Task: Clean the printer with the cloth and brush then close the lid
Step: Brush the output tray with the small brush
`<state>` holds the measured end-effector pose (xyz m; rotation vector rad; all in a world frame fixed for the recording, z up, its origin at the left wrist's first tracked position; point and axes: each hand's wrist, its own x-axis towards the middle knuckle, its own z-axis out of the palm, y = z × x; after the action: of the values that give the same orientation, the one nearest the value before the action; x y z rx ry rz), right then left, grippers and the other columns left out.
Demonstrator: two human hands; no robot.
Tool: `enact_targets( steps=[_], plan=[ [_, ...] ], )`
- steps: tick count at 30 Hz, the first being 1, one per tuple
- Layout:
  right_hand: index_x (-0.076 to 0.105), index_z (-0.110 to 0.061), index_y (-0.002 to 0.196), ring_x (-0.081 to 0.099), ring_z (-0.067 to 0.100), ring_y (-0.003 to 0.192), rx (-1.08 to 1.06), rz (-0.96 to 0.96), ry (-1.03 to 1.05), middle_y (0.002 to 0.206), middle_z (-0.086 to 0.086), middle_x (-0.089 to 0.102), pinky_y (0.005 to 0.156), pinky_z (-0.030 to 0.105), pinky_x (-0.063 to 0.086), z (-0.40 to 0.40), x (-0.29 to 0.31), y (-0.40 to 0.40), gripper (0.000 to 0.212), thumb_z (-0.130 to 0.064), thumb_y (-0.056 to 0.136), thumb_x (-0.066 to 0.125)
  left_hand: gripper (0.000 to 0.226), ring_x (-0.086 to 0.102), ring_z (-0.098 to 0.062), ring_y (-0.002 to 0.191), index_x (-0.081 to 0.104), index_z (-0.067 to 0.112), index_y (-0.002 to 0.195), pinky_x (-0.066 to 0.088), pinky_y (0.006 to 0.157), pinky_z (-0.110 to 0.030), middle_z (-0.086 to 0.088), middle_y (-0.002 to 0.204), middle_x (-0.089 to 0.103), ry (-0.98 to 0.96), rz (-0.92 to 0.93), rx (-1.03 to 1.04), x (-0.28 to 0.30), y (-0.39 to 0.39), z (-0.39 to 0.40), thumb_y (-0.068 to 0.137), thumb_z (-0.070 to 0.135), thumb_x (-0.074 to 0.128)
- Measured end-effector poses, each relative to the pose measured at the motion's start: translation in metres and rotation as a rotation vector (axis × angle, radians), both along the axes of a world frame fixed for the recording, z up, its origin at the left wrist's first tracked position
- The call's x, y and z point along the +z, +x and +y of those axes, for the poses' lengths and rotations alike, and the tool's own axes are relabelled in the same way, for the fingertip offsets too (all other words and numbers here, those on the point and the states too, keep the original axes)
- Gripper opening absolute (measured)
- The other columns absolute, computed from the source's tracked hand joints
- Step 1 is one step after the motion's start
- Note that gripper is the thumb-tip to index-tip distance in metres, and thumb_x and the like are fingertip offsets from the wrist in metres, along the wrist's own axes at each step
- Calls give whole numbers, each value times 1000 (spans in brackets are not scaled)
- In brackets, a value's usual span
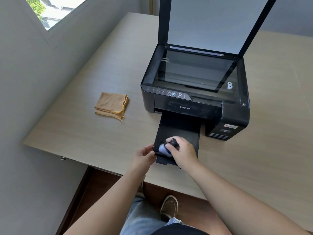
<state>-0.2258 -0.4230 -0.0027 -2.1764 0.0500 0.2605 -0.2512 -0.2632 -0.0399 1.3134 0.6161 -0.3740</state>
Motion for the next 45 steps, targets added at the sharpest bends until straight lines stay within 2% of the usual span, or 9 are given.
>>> enact_targets(
  steps=[5,9,17,23,27,32,37,41,45],
  plan=[
    [66,-24,95,57,12,91,239,118,-172,99,-5,64,78,23,44,-24,17,-5,9,-26,87,62,33,67,-14,97,60,10,124,54,79,-21,-4,108,69,16,-16,-28,-5,2,3,96,-2,48],
    [66,-18,85,59,16,80,125,248,-322,83,-7,67,74,30,47,-71,31,-6,7,-21,85,60,32,66,-14,100,60,14,122,55,80,-21,-3,111,67,9,-33,-52,-3,0,5,97,-1,47],
    [64,-22,96,60,11,88,207,234,-51,95,-5,65,69,22,46,28,28,1,12,-28,89,57,30,68,-23,103,64,14,119,54,93,-41,-7,110,71,75,-12,-73,-9,3,8,94,0,53],
    [64,-14,82,63,20,81,107,369,-246,83,0,68,65,27,46,-53,21,0,10,-18,84,55,32,67,-18,103,61,11,120,53,82,-24,-6,110,69,15,-8,-47,-10,2,6,95,-5,48],
    [65,-15,86,61,18,83,113,235,-241,86,-1,67,65,26,42,-30,18,-2,11,-24,86,58,30,68,-15,97,61,10,118,55,77,-20,-6,106,70,-1,-12,-36,-10,3,5,96,-6,47],
    [65,-22,99,59,12,89,220,227,-1,97,-5,66,74,23,45,21,24,-7,13,-28,90,60,29,68,-22,102,65,14,119,53,93,-37,-6,107,72,62,3,-47,-10,3,7,95,1,53],
    [65,-21,91,58,12,90,195,228,-180,96,-7,64,78,26,47,-35,28,-10,9,-22,86,57,29,68,-14,93,61,9,118,55,75,-18,-5,104,69,8,-3,-8,-9,3,5,96,-5,47],
    [62,-17,83,57,17,82,171,232,-300,87,-1,63,73,31,46,-55,24,-8,9,-20,85,54,30,67,-11,95,61,11,119,54,72,-16,-4,107,68,-6,-5,-2,-10,1,4,97,-3,47],
    [62,-18,90,56,17,88,274,118,-165,96,1,60,74,29,42,-1,24,4,11,-27,87,57,30,68,-18,97,61,8,121,55,72,-20,-11,110,69,-19,-33,-1,-10,0,5,96,-3,49]
  ],
)
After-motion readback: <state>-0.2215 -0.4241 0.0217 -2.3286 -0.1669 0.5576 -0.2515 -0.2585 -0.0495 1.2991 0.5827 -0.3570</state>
